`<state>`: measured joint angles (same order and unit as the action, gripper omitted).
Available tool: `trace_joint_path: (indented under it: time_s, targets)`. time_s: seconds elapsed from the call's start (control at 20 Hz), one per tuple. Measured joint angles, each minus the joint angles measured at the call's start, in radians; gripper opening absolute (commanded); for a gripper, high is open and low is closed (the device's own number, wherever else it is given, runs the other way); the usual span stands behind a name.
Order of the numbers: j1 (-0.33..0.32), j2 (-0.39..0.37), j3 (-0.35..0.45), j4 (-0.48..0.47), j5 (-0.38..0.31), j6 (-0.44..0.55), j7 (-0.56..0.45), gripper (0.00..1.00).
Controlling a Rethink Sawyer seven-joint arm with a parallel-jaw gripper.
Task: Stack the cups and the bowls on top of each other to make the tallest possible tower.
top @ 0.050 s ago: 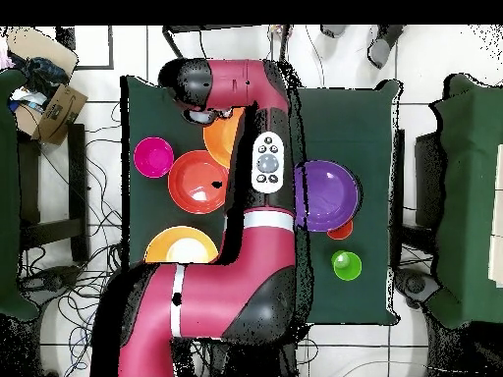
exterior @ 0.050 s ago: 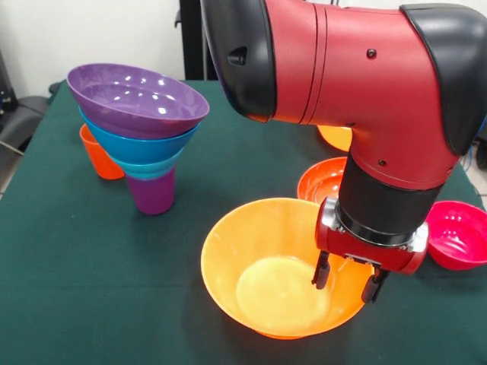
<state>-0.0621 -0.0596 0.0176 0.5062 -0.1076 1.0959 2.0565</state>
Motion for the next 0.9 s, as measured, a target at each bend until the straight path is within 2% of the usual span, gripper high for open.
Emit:
trace_joint_path:
  time_s: [0.9]
  targets:
    - [0.019,0.037,-0.011,-0.058,0.0,0.0,0.0,1.0]
